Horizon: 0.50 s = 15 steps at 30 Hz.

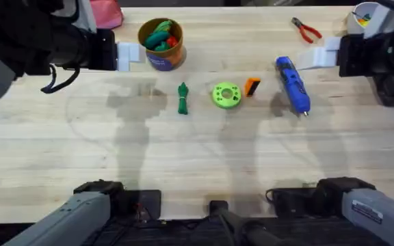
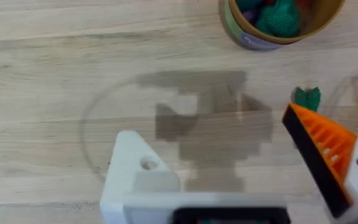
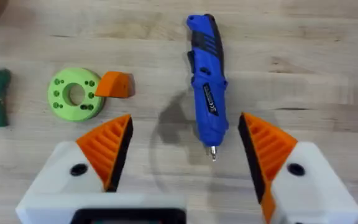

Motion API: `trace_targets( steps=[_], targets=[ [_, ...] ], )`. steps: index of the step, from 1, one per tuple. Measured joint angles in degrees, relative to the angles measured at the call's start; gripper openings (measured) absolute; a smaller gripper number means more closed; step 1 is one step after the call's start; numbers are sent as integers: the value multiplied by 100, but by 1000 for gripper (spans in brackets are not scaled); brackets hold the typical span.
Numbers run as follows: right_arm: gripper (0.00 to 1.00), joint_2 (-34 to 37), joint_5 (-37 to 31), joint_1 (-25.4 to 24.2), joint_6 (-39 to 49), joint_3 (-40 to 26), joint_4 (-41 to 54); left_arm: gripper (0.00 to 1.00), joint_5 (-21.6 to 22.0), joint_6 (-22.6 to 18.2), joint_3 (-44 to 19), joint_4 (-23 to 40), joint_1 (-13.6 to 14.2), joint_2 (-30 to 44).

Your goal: Pick up the gripper from the table and insert it into the empty holder that is missing its gripper. Then pick up a screw, insert it into the mounting hole, and use the screwdriver to tighten it. Finally, clean up the table by picking up the vegetable and placing it into the bucket.

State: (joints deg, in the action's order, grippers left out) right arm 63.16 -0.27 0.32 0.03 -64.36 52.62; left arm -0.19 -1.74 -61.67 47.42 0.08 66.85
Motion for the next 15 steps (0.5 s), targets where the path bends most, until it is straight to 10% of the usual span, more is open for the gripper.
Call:
trace_targets(
  steps=[7,15],
  targets=[
    [992,116,15,0,0,0,15,985,111,155,0,236,187,0],
    [992,116,15,0,0,-2,11,987,392,1079,0,585,1234,0]
  ],
)
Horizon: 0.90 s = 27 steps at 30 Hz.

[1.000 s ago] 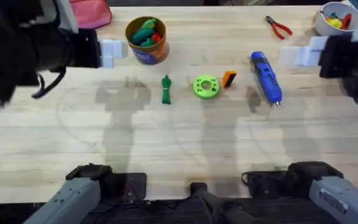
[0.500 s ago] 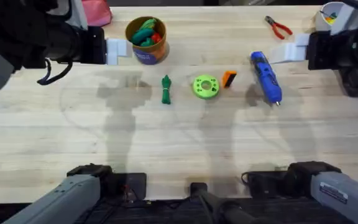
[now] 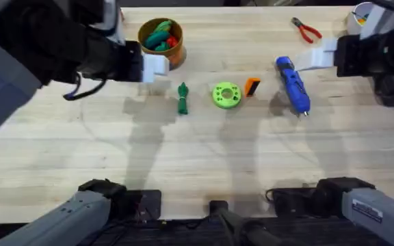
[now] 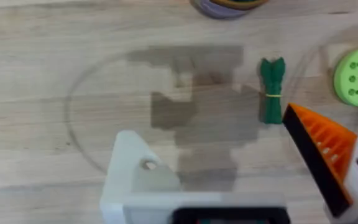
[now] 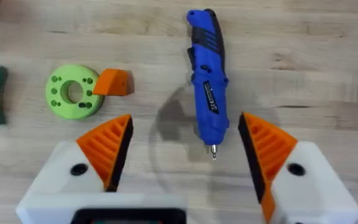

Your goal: Pick up the gripper from the table and insert it into the empty holder that is missing its gripper. Then pick up a screw, insert it into the mounting hole, and use the screwdriver to tighten it. Finally, clean up the table by picking up the vegetable and placing it into the bucket.

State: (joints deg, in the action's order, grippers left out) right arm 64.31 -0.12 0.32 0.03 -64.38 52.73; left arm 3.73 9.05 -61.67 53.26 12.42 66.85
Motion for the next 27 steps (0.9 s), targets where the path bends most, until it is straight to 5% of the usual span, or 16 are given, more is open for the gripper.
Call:
trace_targets(
  steps=[11,27],
  targets=[
    [992,0,0,0,0,0,0,986,289,1284,-2,104,1276,797],
    [992,0,0,0,0,0,0,988,30,1355,-2,-830,1434,2959]
  ],
)
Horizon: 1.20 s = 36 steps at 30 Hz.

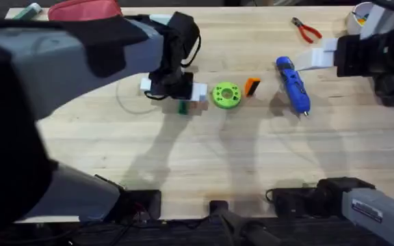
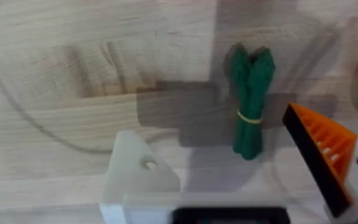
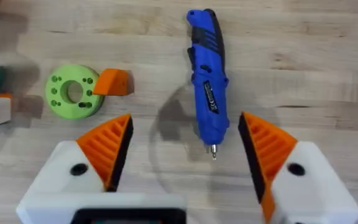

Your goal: Pick up the gripper from the table and insert it into the empty holder that is missing its gripper. Then pick up a screw, insert it into the mounting hole, and use the screwdriver to tighten it. Finally, clean up the table by picking up the vegetable and placing it into the bucket.

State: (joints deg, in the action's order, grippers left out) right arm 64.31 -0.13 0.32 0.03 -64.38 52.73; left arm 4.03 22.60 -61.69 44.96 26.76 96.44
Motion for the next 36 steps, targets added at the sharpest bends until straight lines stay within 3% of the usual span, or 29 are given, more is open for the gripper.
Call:
trace_targets(
  steps=[6,10,12,16,28,36],
  targets=[
    [992,0,1,0,0,0,0,979,-85,-122,-76,-49,0,286],
    [992,0,-1,0,0,0,0,843,-147,-142,-90,-68,0,305],
    [992,0,1,0,0,0,0,636,-155,-143,-90,-75,4,305],
    [994,0,1,0,0,0,2,44,-164,-185,-94,-82,11,305],
    [992,0,1,0,0,0,2,20,-157,-185,-98,-78,15,305],
    [992,-2,1,0,0,0,2,20,-144,-195,-425,387,15,6]
  ],
)
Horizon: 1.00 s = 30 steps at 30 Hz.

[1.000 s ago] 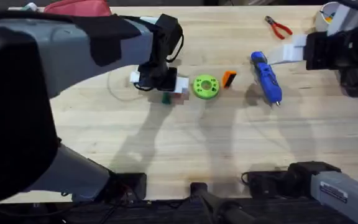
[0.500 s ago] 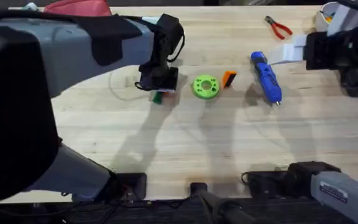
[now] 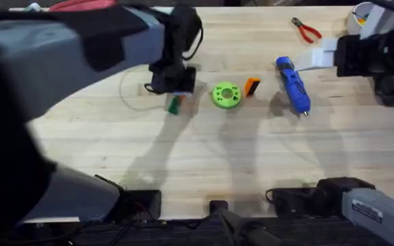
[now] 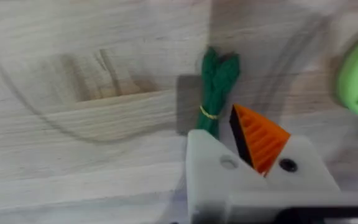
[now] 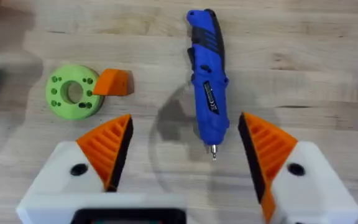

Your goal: Pick up the gripper from the table and insert it into the empty holder that is missing its gripper. Then pick up a screw, insert it into the mounting hole, and use the screwdriver to tighten it. Finally, clean up the table by picking up the vegetable and placing it into the bucket.

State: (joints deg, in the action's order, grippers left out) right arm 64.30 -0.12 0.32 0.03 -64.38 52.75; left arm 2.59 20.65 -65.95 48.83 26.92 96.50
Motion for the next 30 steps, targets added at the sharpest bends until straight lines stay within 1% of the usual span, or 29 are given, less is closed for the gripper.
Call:
trace_targets(
  steps=[5,9,12,15,16,17,19,21,22,23,30],
  targets=[
    [992,2,0,0,0,0,2,20,7,-145,-237,88,0,-858],
    [992,2,0,0,0,0,2,20,20,-187,-248,132,-8,-1437],
    [993,2,0,0,0,0,2,20,20,-204,-248,136,-52,-1600],
    [993,0,0,0,0,0,2,33,16,-232,-248,144,-167,-1625],
    [993,2,0,0,0,0,2,178,22,-244,-248,156,-213,-1625],
    [992,2,0,0,0,0,1,349,22,-246,-248,158,-257,-1625],
    [993,2,0,0,0,0,2,656,22,-246,-248,158,-330,-1625],
    [992,2,0,0,0,0,2,938,23,-234,-248,158,-383,-1625],
    [991,2,0,0,0,0,2,971,22,-233,-248,156,-402,-1625],
    [992,2,0,0,0,0,2,981,22,-232,-248,156,-421,-1625],
    [992,0,0,0,0,0,2,985,22,-235,-248,157,-459,-1625]
  ],
)
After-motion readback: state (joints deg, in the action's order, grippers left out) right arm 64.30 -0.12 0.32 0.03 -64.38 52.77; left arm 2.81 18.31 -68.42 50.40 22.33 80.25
